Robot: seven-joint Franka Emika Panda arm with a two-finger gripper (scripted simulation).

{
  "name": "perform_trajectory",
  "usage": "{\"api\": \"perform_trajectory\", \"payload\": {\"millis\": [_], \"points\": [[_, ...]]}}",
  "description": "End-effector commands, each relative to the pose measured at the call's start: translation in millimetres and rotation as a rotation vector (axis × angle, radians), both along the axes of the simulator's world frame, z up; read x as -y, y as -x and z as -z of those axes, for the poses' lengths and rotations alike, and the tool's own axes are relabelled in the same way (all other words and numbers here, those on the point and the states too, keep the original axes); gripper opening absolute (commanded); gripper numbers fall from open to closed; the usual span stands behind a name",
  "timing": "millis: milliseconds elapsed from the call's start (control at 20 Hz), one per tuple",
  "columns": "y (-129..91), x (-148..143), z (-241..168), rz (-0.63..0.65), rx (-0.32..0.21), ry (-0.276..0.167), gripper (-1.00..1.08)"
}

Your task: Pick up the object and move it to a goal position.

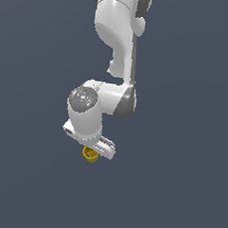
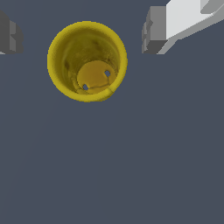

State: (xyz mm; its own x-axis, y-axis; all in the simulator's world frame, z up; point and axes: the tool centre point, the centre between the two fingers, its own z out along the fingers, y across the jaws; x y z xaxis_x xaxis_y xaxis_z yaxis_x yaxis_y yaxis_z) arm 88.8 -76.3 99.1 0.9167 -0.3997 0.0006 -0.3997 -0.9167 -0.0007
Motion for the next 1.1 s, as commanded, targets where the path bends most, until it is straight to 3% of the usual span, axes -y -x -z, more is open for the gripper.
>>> {"api": "perform_trajectory", "payload": {"millis": [0, 1000, 1050], "points": [[-1.4, 2.3, 2.4, 0.01, -0.001, 0.0, 1.0], [-1.4, 2.4, 52.6, 0.011, -0.001, 0.0, 1.0], [-1.4, 2.4, 52.6, 0.011, -0.001, 0.0, -1.0]]}}
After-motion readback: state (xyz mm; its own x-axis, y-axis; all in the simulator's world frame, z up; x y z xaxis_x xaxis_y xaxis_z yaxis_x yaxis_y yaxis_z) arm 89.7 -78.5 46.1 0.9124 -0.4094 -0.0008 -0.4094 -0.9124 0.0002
